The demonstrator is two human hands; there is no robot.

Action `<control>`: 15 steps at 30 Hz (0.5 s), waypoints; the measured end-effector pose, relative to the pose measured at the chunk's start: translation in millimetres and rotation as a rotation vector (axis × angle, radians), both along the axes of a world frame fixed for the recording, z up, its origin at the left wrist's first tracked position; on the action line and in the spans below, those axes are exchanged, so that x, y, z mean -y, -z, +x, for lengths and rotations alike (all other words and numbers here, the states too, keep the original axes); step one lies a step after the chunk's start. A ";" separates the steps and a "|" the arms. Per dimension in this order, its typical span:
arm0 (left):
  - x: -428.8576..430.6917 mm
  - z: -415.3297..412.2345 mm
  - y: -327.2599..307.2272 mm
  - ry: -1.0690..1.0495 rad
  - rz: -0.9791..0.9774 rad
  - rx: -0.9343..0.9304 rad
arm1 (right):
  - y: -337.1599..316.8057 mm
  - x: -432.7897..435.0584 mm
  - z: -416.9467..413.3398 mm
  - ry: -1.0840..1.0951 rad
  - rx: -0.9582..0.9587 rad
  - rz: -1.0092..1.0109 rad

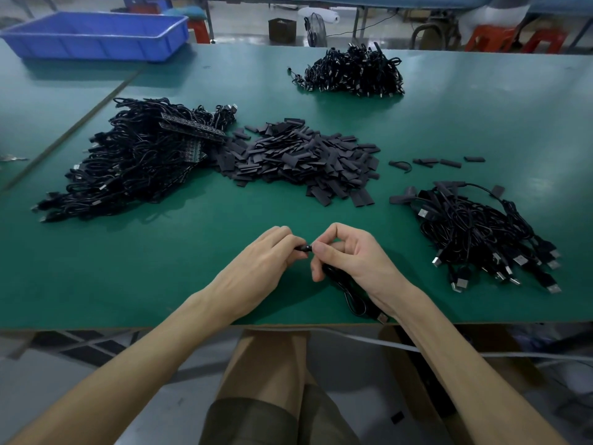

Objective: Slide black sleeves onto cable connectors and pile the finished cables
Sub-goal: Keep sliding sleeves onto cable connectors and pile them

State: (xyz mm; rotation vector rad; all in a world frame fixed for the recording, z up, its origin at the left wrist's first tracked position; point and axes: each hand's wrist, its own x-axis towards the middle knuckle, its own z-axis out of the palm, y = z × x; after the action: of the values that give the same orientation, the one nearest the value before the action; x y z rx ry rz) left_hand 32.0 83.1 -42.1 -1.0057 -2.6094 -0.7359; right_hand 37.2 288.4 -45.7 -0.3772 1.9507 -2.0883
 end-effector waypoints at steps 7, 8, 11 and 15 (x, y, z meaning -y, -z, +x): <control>1.6 -2.1 1.7 0.022 -0.018 -0.044 | -0.5 -1.5 -2.2 -0.033 0.013 0.004; 1.8 -2.4 1.9 0.024 -0.019 -0.047 | -0.1 -1.4 -2.2 -0.031 0.011 0.002; 2.5 -3.7 3.7 0.028 -0.023 -0.046 | 1.3 -0.9 -2.7 -0.030 0.002 0.005; 4.3 -6.0 6.8 0.047 -0.037 -0.046 | 3.3 -0.9 -4.0 -0.040 -0.008 0.032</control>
State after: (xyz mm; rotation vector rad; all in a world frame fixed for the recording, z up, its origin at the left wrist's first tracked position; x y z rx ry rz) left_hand 26.0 78.8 -48.9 -1.0847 -2.5775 -0.6691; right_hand 33.2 289.3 -49.0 -0.4147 1.9621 -2.0315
